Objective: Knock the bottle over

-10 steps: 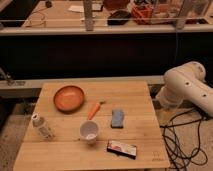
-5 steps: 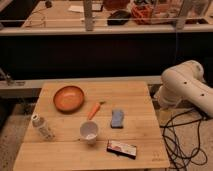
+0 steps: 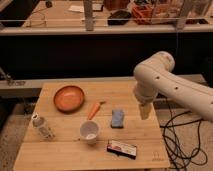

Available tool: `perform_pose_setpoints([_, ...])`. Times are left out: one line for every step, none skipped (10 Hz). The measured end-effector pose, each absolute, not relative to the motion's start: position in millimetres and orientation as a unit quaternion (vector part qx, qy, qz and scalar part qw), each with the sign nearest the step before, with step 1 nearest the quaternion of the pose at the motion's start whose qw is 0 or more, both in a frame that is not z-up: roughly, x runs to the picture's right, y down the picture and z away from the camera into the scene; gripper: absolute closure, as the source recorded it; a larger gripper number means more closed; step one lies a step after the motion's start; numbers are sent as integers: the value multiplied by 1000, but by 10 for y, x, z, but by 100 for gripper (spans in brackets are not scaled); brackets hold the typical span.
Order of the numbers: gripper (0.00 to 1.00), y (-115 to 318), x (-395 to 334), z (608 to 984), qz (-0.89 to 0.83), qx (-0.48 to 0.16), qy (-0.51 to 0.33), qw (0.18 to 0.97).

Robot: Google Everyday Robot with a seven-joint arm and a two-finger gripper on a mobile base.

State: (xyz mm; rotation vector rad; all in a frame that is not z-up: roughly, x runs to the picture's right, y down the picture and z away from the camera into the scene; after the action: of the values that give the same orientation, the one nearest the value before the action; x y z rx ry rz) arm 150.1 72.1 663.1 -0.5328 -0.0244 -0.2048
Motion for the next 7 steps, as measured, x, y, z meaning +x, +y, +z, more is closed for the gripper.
perform_pose_setpoints([20, 682, 1235, 6642, -129, -257, -21, 957])
perform_pose_setpoints([20, 649, 975, 6648, -158, -251, -27, 955])
perform_pose_setpoints([20, 628, 710, 6655, -189, -244, -32, 951])
perform_pose_setpoints([20, 608, 488, 6670, -213, -237, -38, 947])
perform_pose_setpoints([20, 582, 264, 6707, -236, -231, -44, 943])
perform_pose_setpoints([20, 545, -17, 6765, -264, -224, -52, 937])
perform_pose_setpoints([20, 498, -245, 6794, -282, -220, -57, 932])
